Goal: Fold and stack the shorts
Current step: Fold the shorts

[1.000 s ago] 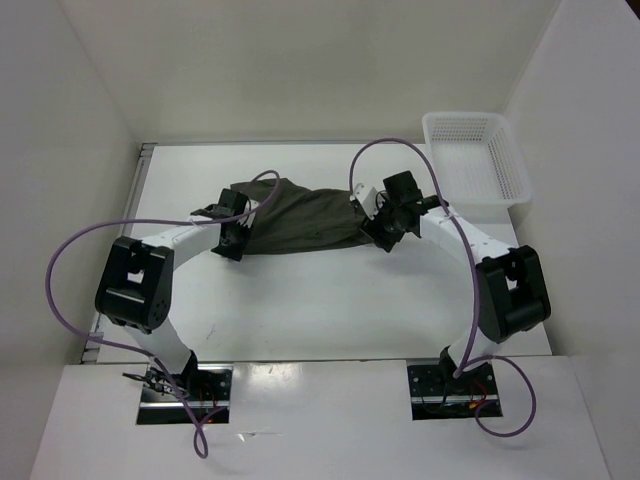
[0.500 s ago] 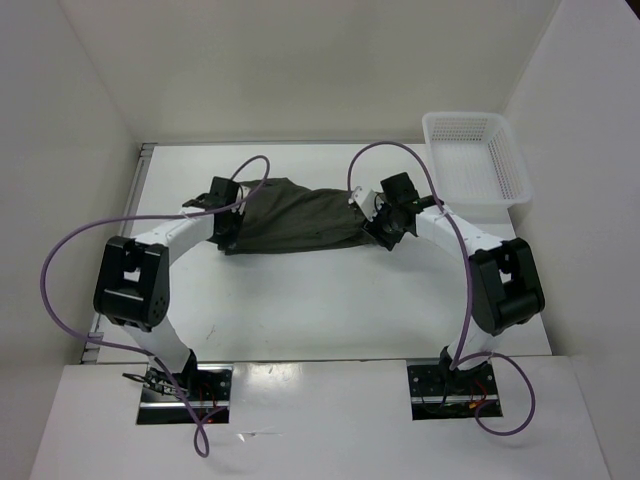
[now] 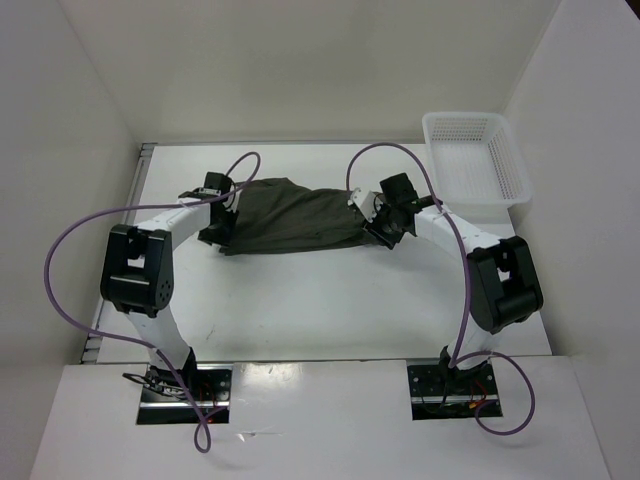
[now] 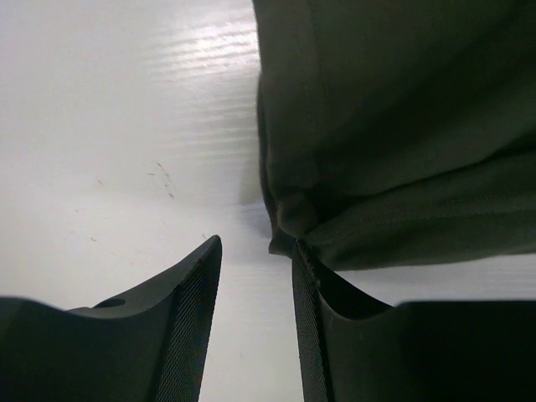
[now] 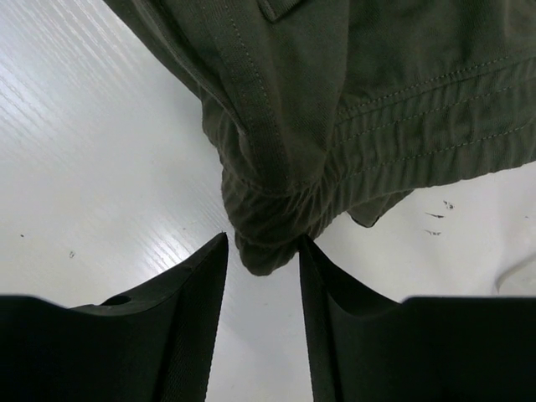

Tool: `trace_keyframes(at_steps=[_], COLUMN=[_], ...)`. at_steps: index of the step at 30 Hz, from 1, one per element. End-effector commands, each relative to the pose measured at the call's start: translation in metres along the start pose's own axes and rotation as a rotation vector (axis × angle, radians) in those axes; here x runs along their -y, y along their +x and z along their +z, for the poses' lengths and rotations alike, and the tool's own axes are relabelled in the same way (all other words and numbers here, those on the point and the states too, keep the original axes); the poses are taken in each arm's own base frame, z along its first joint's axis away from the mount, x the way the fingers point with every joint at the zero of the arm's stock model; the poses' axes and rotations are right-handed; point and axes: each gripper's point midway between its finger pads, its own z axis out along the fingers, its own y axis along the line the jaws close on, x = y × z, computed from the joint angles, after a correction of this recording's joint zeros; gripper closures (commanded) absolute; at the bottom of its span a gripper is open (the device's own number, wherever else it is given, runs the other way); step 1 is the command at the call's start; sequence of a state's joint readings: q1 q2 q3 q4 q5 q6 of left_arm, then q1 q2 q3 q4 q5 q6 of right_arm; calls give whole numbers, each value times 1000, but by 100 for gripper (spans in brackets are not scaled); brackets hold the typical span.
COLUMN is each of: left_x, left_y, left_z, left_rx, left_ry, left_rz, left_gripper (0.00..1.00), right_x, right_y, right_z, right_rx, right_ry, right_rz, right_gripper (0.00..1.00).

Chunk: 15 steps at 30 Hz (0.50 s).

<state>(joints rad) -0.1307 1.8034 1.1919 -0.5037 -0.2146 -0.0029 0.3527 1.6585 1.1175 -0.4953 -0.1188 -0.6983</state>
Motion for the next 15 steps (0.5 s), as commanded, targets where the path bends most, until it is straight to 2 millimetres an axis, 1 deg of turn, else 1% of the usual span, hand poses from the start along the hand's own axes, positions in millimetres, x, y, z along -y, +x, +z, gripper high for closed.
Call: trace_keyframes(at_steps=[1, 4, 5, 6, 7, 9, 10, 12, 13, 14, 15], left_x=[14, 22, 22, 25, 30, 34, 38, 39, 45, 46, 46], left_y=[3, 9, 11, 7, 9, 2, -6, -9, -7, -10, -7], left_z=[-3, 7, 8, 5, 8, 0, -5, -10, -12, -14, -15], left_rx=[-32, -81, -95, -91, -100, -85, -69, -72, -79, -76, -88], left_ry=[81, 118, 119, 136, 161, 194, 226, 256, 287, 298, 299], left_rz=[10, 16, 17, 16, 16, 13, 10, 1, 0, -1, -1], left_gripper=[53, 54, 54, 54, 54, 54, 54, 55, 57, 57, 57], right_x=[4, 3, 5, 4, 7, 8, 8, 6, 3, 3, 4], right_y=[-2, 0, -4, -2, -5, -4, -4, -6, -3, -3, -3], right_z=[6, 9, 7, 10, 9, 9, 9, 9, 10, 10, 10], right_rx=[14, 6, 14, 7, 14, 9, 8, 11, 4, 4, 3], right_ry=[13, 6, 13, 7, 13, 20, 20, 16, 10, 10, 10], right_rz=[-16, -15, -16, -15, -16, -16, -16, -33, -32, -32, -41], right_gripper=[56, 57, 58, 58, 58, 60, 61, 63, 63, 64, 64])
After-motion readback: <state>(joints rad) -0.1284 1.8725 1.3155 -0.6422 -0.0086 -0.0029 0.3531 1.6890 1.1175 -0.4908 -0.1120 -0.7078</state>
